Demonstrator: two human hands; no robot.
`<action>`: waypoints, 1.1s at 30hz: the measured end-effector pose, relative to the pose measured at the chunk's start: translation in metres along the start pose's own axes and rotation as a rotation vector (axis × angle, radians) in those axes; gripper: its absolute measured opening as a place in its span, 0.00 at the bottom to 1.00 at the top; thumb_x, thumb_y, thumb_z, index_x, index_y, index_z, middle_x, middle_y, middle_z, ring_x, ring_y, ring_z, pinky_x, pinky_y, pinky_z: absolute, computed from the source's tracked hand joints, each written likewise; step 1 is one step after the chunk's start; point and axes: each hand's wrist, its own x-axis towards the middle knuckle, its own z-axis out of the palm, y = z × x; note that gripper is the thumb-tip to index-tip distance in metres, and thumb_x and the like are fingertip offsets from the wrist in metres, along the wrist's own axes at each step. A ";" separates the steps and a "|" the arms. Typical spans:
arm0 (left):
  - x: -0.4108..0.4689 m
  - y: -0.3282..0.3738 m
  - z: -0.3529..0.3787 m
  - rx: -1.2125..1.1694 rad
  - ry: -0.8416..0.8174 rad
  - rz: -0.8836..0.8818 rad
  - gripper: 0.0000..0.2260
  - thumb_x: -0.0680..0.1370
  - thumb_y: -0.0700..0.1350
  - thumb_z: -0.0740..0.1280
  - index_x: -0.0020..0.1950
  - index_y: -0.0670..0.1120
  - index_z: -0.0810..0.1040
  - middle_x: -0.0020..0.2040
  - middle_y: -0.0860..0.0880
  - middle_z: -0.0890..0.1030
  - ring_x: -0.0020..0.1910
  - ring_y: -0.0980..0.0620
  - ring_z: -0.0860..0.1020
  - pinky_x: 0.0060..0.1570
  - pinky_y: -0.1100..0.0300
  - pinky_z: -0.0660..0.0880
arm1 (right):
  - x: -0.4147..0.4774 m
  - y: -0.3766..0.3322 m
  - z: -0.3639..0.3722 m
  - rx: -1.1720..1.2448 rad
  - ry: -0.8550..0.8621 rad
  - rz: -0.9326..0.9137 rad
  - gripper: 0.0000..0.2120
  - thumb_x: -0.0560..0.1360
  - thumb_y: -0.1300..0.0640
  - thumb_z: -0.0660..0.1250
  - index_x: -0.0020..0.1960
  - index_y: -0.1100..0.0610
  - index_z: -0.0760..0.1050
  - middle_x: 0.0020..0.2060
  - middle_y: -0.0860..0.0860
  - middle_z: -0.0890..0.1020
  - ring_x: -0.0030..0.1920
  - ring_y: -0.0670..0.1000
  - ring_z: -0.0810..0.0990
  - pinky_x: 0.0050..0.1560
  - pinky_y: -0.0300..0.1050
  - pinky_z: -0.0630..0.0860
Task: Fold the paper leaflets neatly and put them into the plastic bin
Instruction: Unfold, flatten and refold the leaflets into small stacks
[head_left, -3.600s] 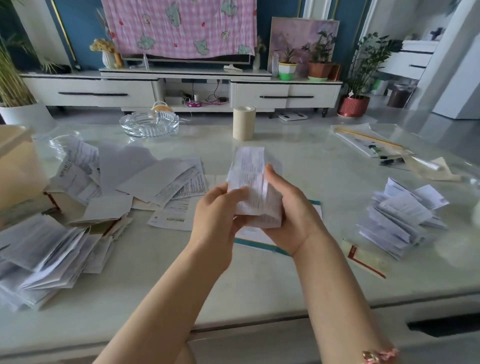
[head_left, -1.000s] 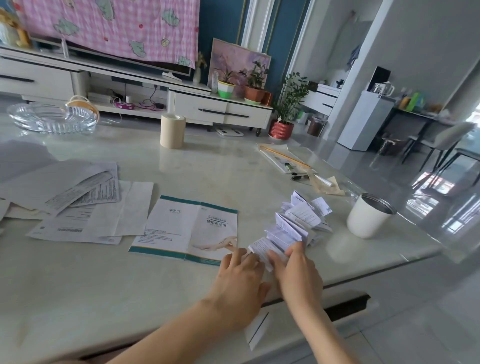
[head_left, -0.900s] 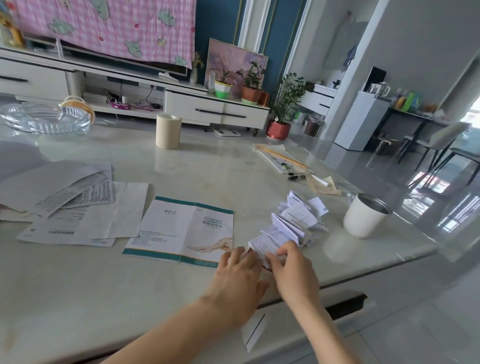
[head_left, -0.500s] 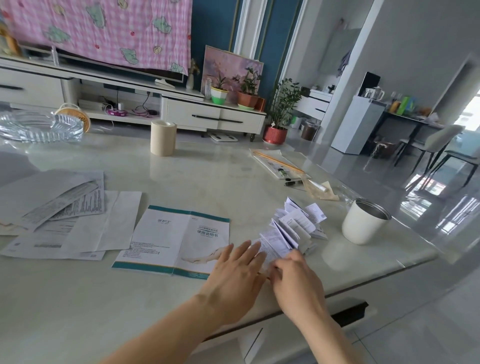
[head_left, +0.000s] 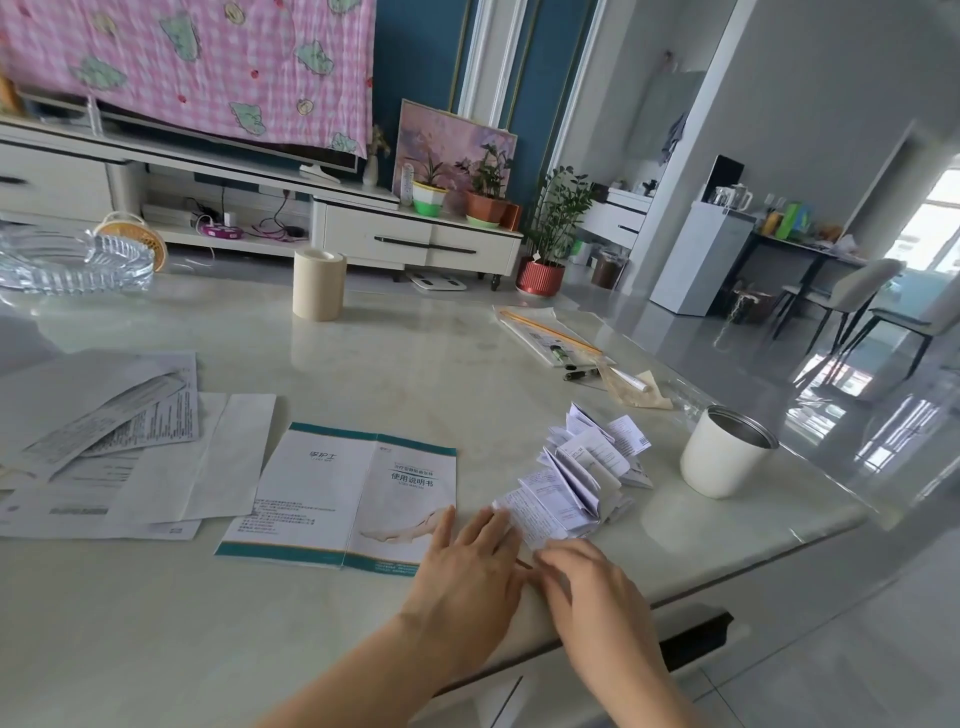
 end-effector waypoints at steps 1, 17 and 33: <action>-0.001 0.000 0.003 0.004 0.054 0.020 0.20 0.70 0.50 0.53 0.43 0.49 0.84 0.47 0.53 0.84 0.48 0.56 0.82 0.46 0.52 0.80 | 0.001 -0.001 0.001 0.018 0.008 0.017 0.13 0.79 0.48 0.58 0.61 0.49 0.73 0.61 0.42 0.73 0.58 0.48 0.76 0.53 0.42 0.69; -0.005 -0.012 0.007 0.163 0.299 -0.020 0.22 0.69 0.54 0.52 0.42 0.47 0.84 0.44 0.51 0.82 0.51 0.51 0.74 0.44 0.50 0.80 | 0.000 -0.021 -0.003 -0.033 0.017 -0.035 0.18 0.80 0.46 0.53 0.70 0.45 0.62 0.70 0.38 0.63 0.60 0.46 0.75 0.52 0.40 0.69; -0.014 0.001 0.017 0.001 0.320 0.062 0.17 0.66 0.54 0.54 0.32 0.51 0.81 0.35 0.55 0.80 0.36 0.54 0.81 0.35 0.61 0.78 | -0.001 -0.018 -0.012 -0.139 -0.129 -0.064 0.14 0.80 0.46 0.53 0.62 0.46 0.71 0.60 0.43 0.70 0.57 0.49 0.75 0.47 0.43 0.67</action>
